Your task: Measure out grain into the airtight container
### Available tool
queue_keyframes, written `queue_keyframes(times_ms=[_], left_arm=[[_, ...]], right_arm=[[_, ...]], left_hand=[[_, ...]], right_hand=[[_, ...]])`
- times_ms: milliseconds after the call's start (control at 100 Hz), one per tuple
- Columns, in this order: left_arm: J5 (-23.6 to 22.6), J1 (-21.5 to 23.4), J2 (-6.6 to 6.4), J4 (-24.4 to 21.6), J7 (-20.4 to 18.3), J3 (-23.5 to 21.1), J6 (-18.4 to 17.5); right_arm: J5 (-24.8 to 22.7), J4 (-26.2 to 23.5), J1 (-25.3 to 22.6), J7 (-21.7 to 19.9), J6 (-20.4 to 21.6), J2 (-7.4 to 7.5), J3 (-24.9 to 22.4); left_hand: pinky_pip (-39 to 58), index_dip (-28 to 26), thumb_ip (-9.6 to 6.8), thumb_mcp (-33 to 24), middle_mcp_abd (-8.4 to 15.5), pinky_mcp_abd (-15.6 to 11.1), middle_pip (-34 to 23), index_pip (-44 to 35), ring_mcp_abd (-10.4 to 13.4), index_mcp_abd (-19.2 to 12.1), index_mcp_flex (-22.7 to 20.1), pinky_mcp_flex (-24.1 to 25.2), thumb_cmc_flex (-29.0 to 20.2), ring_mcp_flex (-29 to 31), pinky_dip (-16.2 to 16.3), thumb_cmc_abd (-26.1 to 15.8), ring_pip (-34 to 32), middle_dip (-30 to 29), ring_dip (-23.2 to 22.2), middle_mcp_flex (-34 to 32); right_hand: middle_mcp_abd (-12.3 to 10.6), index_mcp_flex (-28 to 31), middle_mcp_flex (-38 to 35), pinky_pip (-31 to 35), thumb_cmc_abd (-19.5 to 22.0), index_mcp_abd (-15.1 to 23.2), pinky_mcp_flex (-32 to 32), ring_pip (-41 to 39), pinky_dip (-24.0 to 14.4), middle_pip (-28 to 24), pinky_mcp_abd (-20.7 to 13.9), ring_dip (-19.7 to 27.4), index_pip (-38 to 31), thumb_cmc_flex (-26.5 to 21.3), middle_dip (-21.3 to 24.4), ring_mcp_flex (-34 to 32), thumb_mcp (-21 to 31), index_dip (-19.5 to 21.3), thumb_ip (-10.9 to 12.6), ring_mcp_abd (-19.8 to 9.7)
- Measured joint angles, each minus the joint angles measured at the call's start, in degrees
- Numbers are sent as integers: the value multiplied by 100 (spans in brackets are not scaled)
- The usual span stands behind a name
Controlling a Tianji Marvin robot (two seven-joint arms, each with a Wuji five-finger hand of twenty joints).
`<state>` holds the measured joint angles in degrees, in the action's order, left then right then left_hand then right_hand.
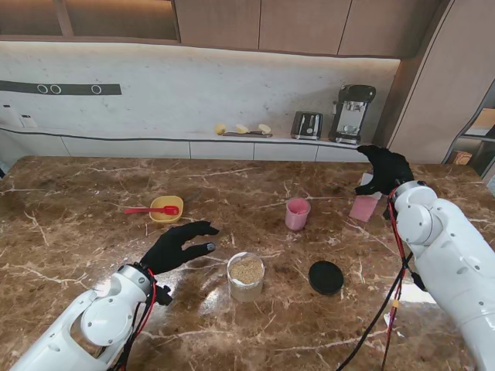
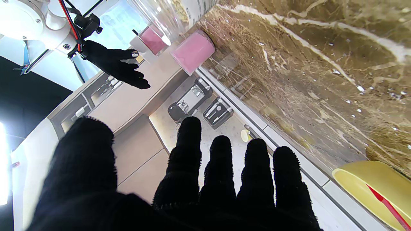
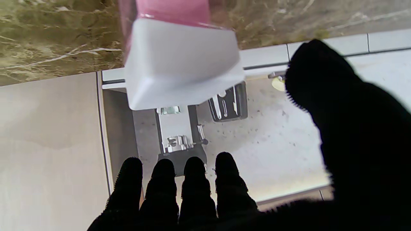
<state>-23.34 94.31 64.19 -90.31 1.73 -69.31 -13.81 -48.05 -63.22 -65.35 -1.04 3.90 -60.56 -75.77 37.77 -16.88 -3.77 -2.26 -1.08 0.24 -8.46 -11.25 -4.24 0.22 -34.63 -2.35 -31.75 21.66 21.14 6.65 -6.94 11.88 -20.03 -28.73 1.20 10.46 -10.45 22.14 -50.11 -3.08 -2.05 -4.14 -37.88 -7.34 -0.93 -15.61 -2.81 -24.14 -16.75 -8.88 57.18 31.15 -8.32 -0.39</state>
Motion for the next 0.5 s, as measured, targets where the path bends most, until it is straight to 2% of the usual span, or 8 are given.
queue_keyframes(times_ms=[140, 210, 320, 460, 500], left_arm=[[-4, 30, 0, 1, -4, -28, 32], [-8, 40, 0, 0, -4, -37, 51], [-8, 64, 0, -14, -16, -58, 93], [9, 96, 0, -18, -19, -73, 139], [16, 103, 0, -18, -19, -75, 150]], right_arm=[[-396, 160, 303, -541, -128, 123, 310], [-463, 324, 487, -593, -226, 163, 510], [-554, 559, 726, -658, -300, 199, 736], [-493, 768, 927, -777, -353, 222, 948], [-468, 786, 962, -892, -379, 230, 998]], left_hand=[[1, 0, 0, 0, 0, 0, 0, 0, 0, 0, 0, 0, 0, 0, 0, 0, 0, 0, 0, 0], [3, 0, 0, 0, 0, 0, 0, 0, 0, 0, 0, 0, 0, 0, 0, 0, 0, 0, 0, 0], [3, 0, 0, 0, 0, 0, 0, -1, 1, 0, 0, 0, 0, 0, 0, 0, 0, 0, 0, 0], [5, 0, 0, 0, 0, 2, 0, -1, 1, 0, 0, 0, 0, 0, 0, 0, 0, 0, 0, 0], [6, 0, 0, 0, 0, 2, 0, -2, 1, 0, 0, 0, 0, 0, 0, 0, 0, 0, 0, 0]], right_hand=[[85, -11, -12, 28, -22, -3, 270, -4, 44, 20, 274, 62, -10, -40, 53, -15, 25, 102, 0, 294], [135, 53, -240, 230, -104, -81, 441, -76, 125, -349, 505, 64, -261, -42, -163, -33, 93, 350, 0, 547], [174, 183, -595, 594, -155, -142, 901, -344, 131, -642, 815, 64, -574, -42, -530, -700, 152, 514, 0, 833], [157, 553, -1088, 1377, -163, -117, 1750, -641, 138, -1013, 1099, -6, -857, -44, -929, -1683, 152, 698, 0, 891], [123, 643, -1201, 1550, -163, -45, 1907, -740, 139, -1088, 1157, -76, -1017, -45, -1005, -1792, 152, 772, 0, 891]])
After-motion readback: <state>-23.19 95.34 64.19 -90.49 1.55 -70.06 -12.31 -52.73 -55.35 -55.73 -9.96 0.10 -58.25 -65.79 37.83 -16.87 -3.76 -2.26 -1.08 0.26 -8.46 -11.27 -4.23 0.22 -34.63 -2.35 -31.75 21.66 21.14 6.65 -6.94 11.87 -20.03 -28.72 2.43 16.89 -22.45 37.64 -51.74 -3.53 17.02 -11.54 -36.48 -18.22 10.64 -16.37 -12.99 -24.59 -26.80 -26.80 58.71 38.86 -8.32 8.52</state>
